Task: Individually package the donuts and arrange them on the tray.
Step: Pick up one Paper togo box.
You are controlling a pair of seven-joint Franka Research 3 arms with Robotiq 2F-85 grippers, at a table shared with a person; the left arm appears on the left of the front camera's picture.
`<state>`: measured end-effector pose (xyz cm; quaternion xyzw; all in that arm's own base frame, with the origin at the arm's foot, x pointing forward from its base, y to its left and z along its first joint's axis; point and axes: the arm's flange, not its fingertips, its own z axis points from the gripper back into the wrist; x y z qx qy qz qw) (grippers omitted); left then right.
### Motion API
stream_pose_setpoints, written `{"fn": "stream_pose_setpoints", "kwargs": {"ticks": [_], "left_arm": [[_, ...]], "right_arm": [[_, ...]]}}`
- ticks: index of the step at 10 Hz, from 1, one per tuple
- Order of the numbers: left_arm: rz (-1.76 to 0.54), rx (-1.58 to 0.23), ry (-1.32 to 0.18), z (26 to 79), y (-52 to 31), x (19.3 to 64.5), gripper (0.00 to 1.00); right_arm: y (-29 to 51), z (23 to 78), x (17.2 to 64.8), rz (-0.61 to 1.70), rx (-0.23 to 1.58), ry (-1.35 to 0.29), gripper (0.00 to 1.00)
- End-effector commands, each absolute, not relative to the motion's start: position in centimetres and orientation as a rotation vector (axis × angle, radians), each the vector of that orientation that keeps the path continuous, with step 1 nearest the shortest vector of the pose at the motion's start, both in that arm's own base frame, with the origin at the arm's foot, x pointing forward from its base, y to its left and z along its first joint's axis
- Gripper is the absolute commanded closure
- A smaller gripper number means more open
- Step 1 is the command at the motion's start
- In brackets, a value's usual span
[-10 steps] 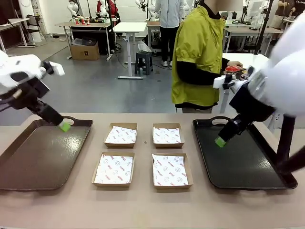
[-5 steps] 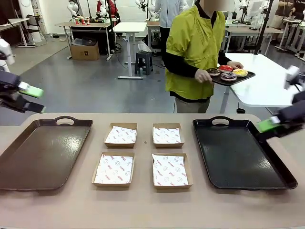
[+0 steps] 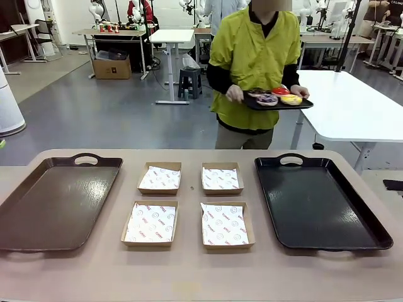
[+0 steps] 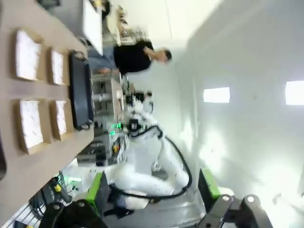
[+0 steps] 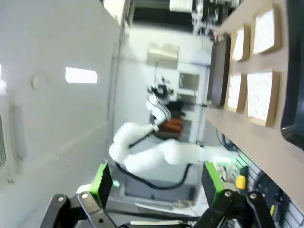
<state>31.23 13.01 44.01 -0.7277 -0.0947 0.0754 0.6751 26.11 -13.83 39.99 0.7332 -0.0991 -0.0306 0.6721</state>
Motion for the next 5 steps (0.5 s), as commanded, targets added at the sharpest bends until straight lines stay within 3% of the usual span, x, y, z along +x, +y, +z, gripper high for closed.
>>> {"fn": "stream_pose_setpoints", "kwargs": {"ticks": [1,5], "left_arm": [[0.251,-1.583,-0.192,44.1,13.7,31.5,0.0],[0.28,-1.423,-0.171,43.5,15.1,30.9,0.0]], "right_arm": [[-13.2,40.8,26.0,-0.113,1.622,-0.28,0.0],[-11.9,41.5,26.5,-0.077,1.504,-0.212,0.0]]}}
